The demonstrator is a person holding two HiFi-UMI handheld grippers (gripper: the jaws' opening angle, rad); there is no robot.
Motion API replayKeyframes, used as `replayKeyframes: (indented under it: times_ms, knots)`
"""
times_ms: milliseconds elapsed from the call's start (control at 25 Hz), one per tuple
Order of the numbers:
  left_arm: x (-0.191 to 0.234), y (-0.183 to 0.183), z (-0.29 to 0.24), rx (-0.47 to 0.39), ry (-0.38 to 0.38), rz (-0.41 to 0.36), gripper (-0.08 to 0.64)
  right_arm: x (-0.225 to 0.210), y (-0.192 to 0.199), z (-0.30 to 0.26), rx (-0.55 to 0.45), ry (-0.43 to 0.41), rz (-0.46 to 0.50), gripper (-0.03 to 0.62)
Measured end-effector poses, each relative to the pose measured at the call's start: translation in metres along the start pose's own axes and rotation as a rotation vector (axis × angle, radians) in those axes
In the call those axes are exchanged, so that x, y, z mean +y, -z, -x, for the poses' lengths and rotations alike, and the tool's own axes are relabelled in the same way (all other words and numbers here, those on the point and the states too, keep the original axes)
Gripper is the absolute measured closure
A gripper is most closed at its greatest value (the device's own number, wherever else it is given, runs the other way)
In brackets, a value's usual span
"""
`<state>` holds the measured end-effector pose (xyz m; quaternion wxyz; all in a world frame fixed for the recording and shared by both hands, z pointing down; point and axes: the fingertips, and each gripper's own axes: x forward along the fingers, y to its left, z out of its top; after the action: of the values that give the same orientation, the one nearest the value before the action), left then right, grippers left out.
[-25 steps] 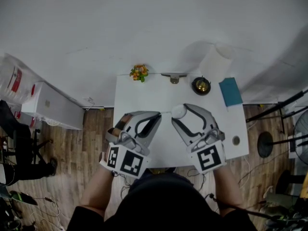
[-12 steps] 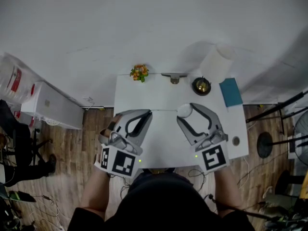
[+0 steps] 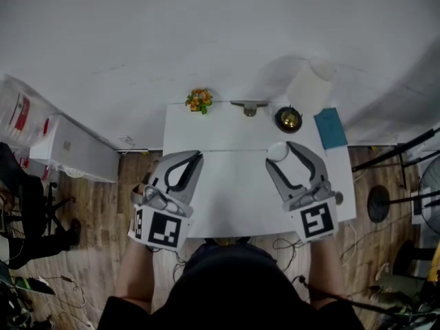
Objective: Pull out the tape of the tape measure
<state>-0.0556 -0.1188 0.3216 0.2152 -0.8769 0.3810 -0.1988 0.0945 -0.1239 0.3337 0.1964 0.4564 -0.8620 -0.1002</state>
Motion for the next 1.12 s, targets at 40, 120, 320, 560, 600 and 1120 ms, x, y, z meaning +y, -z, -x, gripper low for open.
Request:
replayKeyframes:
  times_ms: [40, 120, 320, 560, 600, 1120]
  knots:
    - [0.004, 0.001, 0.002, -0.007, -0.01, 0.004, 0.549, -0.002, 0.001, 0.001, 0.001, 0.004, -0.001, 0.373]
    - [0.011, 0.003, 0.006, -0.021, -0.029, 0.012, 0.549, -0.004, 0.002, 0.001, 0.007, 0.009, 0.003, 0.373]
    - [0.017, 0.011, 0.011, 0.006, -0.033, 0.004, 0.549, -0.001, 0.002, 0.001, 0.01, 0.0, 0.023, 0.373]
    - [0.03, 0.023, 0.021, 0.02, -0.084, 0.031, 0.549, -0.006, 0.007, 0.002, 0.017, 0.02, 0.009, 0.373]
    - [0.033, 0.026, 0.025, 0.027, -0.093, 0.043, 0.549, -0.008, 0.008, 0.004, 0.02, 0.022, 0.006, 0.373]
    - [0.05, 0.05, 0.043, 0.088, -0.153, 0.076, 0.549, -0.021, 0.021, 0.007, 0.063, 0.076, 0.009, 0.373]
